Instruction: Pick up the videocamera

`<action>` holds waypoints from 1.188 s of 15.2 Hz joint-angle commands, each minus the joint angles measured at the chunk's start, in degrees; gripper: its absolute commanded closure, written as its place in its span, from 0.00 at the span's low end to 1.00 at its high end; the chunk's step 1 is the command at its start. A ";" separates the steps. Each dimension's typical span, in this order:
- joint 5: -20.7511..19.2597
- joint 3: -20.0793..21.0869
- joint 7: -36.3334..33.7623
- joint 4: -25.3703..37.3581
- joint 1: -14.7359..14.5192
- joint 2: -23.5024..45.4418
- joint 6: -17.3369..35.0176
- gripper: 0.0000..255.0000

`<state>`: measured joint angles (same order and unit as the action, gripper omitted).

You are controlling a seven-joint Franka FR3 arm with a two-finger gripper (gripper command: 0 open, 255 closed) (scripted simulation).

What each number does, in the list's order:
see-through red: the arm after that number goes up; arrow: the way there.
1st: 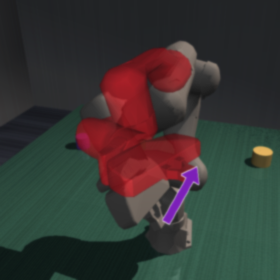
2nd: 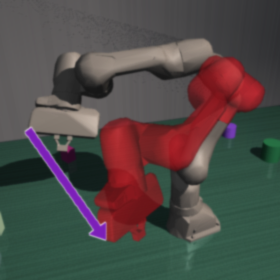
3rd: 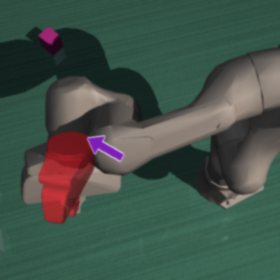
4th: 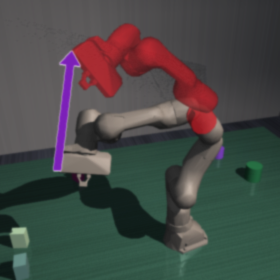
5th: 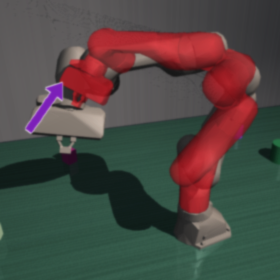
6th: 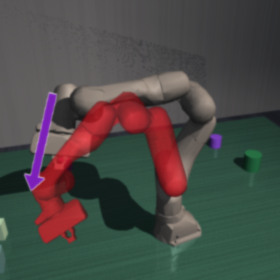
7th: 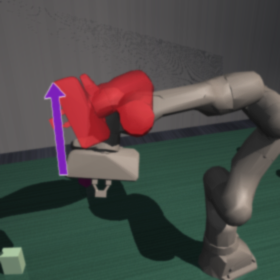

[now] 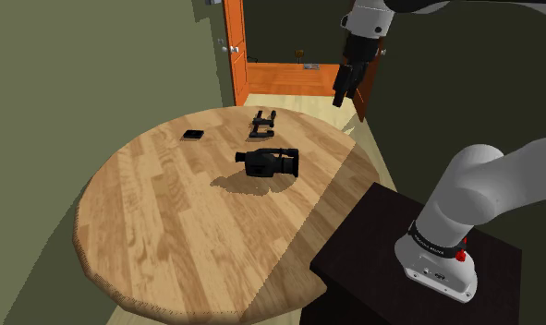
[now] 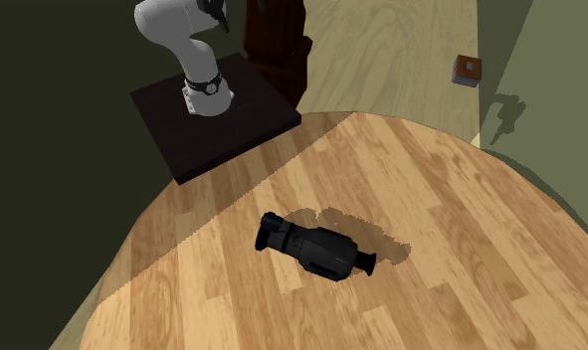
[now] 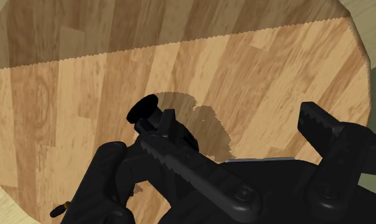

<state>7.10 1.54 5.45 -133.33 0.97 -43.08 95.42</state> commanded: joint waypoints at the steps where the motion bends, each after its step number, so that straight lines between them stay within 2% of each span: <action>1: 0.00 0.00 0.00 0.00 0.00 0.00 0.00 0.00; 9: -2.44 -1.89 8.00 0.86 -0.47 14.71 11.67 0.00; 18: -4.33 -3.11 15.72 7.77 -0.82 33.86 21.81 0.00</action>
<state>2.98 -1.48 20.31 -126.96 0.18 -11.63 116.41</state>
